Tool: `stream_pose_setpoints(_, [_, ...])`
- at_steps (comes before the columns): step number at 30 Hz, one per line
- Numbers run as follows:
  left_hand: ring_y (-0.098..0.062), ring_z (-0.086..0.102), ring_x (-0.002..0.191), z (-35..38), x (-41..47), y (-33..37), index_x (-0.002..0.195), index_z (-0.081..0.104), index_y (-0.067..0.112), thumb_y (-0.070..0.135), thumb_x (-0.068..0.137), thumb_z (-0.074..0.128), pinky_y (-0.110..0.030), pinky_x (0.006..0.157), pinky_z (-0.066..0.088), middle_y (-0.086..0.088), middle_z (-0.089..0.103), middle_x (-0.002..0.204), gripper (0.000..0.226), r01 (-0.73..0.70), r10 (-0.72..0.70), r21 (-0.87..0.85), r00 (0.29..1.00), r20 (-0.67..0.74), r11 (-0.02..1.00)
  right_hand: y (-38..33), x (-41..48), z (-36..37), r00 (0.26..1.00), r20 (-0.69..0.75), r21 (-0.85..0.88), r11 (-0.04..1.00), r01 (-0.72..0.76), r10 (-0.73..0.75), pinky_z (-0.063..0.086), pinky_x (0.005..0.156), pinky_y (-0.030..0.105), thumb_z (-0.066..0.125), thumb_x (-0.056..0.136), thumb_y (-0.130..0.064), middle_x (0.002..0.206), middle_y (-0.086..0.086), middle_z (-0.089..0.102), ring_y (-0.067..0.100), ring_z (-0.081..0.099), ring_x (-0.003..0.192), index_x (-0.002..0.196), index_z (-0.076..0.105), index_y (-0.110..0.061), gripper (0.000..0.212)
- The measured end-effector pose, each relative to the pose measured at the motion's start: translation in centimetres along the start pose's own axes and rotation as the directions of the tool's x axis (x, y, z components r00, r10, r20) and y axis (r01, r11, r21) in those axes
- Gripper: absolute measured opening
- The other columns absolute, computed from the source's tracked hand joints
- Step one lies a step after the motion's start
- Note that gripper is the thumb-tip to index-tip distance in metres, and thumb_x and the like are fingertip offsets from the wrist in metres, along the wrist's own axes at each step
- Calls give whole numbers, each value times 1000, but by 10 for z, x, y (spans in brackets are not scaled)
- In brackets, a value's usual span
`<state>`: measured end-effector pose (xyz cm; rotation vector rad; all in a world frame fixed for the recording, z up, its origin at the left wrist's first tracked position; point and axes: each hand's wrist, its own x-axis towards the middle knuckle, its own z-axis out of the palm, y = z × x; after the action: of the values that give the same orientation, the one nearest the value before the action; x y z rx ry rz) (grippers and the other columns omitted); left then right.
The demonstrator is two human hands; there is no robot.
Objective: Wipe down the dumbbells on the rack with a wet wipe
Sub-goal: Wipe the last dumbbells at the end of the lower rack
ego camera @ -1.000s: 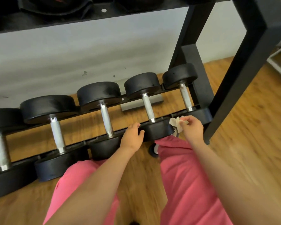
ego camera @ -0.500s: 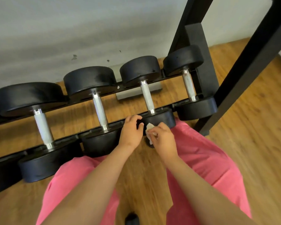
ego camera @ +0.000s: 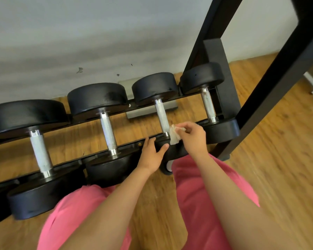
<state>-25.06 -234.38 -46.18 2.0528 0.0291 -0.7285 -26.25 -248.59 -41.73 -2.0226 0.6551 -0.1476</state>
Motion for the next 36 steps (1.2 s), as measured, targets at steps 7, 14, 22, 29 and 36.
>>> stream_pose_setpoints(7, [-21,31,143,-10,1,0,147,40,16,43,101,44,-38,118,27,-4,31,157,54,25,-24,-90,1000,17,996,-53,52,-2,987,-146,161,983,91,-67,54,88,30,64,86,-10,99,-2,70,10,66,95,91,67,-22,14])
stream_pose_setpoints(14, [-21,5,149,13,8,7,150,27,19,50,100,38,-41,122,10,-5,10,161,59,67,-66,-69,998,21,995,-80,101,31,957,-129,6,965,263,-260,49,90,18,60,89,-3,108,3,67,10,60,99,96,70,-14,16])
stream_pose_setpoints(22, [-20,8,147,12,14,3,148,25,21,48,100,40,-39,121,12,-4,16,156,58,66,-62,-88,997,45,994,-71,117,27,894,-124,-272,881,387,-431,42,96,23,52,92,-3,115,11,59,21,55,110,103,70,-8,22])
stream_pose_setpoints(29, [-20,8,147,9,10,7,149,24,22,49,100,39,-37,120,11,-4,16,156,57,81,-77,-68,995,58,994,-77,101,36,738,258,-329,662,673,-623,40,94,22,57,93,-5,113,9,60,20,52,110,104,71,-7,17])
stream_pose_setpoints(36, [-21,10,146,10,10,8,149,24,22,50,100,40,-37,119,12,-5,18,155,59,87,-84,-72,995,45,994,-75,96,44,811,144,-333,744,579,-567,38,95,20,57,93,-5,118,10,60,21,50,115,105,71,-7,18])
